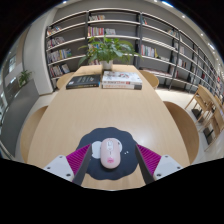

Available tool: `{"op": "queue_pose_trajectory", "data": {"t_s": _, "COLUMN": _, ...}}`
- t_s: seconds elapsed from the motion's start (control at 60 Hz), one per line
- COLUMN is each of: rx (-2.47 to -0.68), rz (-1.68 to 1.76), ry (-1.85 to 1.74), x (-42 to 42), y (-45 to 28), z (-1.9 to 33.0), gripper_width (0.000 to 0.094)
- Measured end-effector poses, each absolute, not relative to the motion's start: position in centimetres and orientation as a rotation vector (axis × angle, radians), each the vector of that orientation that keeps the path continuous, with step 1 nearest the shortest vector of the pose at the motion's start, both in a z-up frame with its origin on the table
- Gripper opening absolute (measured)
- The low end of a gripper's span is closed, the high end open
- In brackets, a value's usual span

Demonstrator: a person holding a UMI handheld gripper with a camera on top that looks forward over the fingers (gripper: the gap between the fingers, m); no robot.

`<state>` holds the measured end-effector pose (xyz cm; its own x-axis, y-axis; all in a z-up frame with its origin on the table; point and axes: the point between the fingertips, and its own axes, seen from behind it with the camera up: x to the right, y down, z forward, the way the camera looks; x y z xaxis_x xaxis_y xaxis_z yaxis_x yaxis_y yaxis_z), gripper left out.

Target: Arrange mouse

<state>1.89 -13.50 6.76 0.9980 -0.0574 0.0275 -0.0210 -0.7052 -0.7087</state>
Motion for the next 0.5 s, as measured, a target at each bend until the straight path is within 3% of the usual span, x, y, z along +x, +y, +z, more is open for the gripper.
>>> {"op": "queue_pose_trajectory", "data": {"t_s": 0.217, "rx": -2.265, "rz": -0.034, "ry": 0.046, "x": 2.0, "y": -19.5, "z": 15.3, "gripper_width": 0.0866}}
{"op": "queue_pose_trajectory", "data": {"t_s": 0.5, "rx": -2.211, "rz": 0.005, "ry": 0.027, "x": 2.3, "y": -28.8, "z": 19.3, "gripper_width": 0.0862}}
